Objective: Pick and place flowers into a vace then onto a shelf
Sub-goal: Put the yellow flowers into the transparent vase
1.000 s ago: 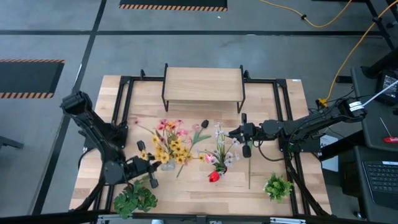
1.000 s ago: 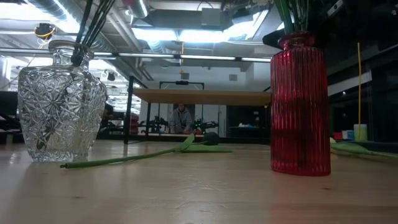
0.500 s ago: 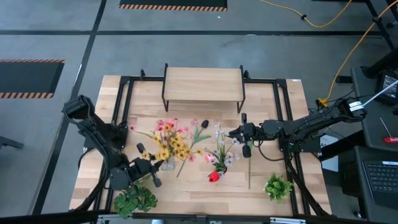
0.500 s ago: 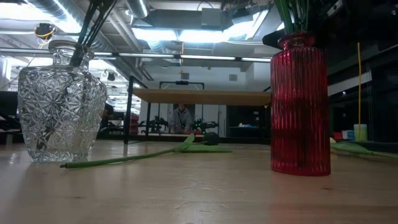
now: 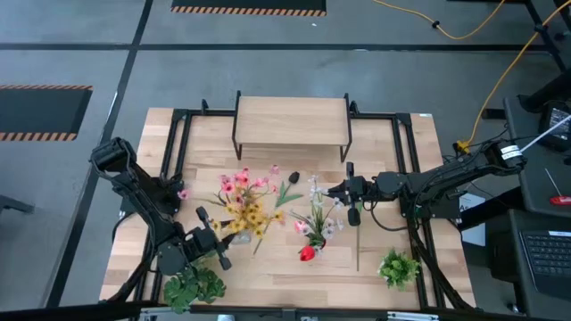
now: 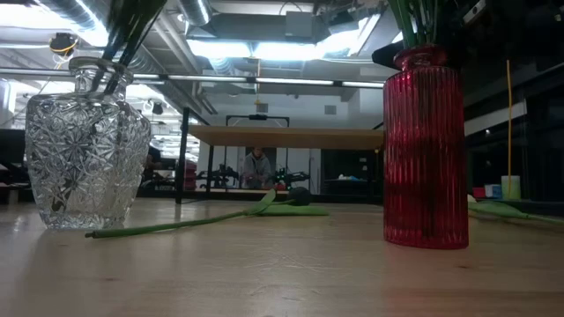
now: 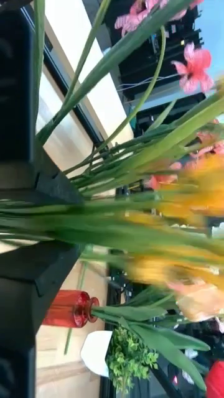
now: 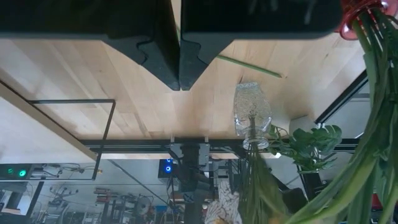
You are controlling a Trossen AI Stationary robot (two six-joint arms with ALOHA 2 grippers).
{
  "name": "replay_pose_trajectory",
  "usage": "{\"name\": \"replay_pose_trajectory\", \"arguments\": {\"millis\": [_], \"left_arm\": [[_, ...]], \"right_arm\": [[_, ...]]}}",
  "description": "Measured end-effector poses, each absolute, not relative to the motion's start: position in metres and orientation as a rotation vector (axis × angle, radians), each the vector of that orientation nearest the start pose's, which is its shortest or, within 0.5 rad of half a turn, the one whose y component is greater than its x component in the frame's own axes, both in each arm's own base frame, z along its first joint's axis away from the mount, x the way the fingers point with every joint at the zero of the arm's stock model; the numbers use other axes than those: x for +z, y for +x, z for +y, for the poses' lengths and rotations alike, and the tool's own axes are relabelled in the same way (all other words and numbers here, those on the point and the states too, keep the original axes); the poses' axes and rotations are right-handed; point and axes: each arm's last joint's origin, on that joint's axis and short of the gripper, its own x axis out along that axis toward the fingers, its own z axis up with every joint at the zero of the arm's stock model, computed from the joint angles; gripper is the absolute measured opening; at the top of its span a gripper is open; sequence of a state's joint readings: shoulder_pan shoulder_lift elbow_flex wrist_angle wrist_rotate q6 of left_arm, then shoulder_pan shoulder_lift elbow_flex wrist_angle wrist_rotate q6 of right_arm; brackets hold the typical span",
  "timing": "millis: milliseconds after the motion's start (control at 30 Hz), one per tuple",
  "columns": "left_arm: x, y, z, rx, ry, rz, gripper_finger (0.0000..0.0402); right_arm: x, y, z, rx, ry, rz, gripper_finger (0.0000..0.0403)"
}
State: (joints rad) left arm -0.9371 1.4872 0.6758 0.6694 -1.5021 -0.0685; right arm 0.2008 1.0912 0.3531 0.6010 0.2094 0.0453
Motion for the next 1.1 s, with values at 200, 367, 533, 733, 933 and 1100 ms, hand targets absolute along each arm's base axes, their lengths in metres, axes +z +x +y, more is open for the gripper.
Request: {"name": "replay_pose_trajectory", "arguments": {"millis": [200, 367, 533, 733, 933, 1100], "left_arm": [[0.221, 0.181, -0.214, 0.534, 0.065, 0.027, 0.0149], [0.224, 0.169, -0.222, 0.502, 0.084, 0.027, 0.0170], [0.234, 0.154, -0.226, 0.486, 0.050, 0.013, 0.0173], [0.239, 0.147, -0.226, 0.470, 0.042, 0.010, 0.0173], [0.235, 0.150, -0.224, 0.483, 0.055, 0.013, 0.0173], [0.230, 0.152, -0.221, 0.493, 0.047, 0.012, 0.0174]], "right_arm": [[0.204, 0.212, 0.037, -0.012, 0.021, 0.134, 0.0004], [0.204, 0.212, 0.037, -0.012, 0.022, 0.134, 0.0004], [0.204, 0.212, 0.037, -0.012, 0.023, 0.134, 0.0004], [0.204, 0.212, 0.037, -0.012, 0.024, 0.134, 0.0004], [0.204, 0.212, 0.037, -0.012, 0.024, 0.134, 0.0004], [0.204, 0.212, 0.037, -0.012, 0.024, 0.134, 0.0004]]}}
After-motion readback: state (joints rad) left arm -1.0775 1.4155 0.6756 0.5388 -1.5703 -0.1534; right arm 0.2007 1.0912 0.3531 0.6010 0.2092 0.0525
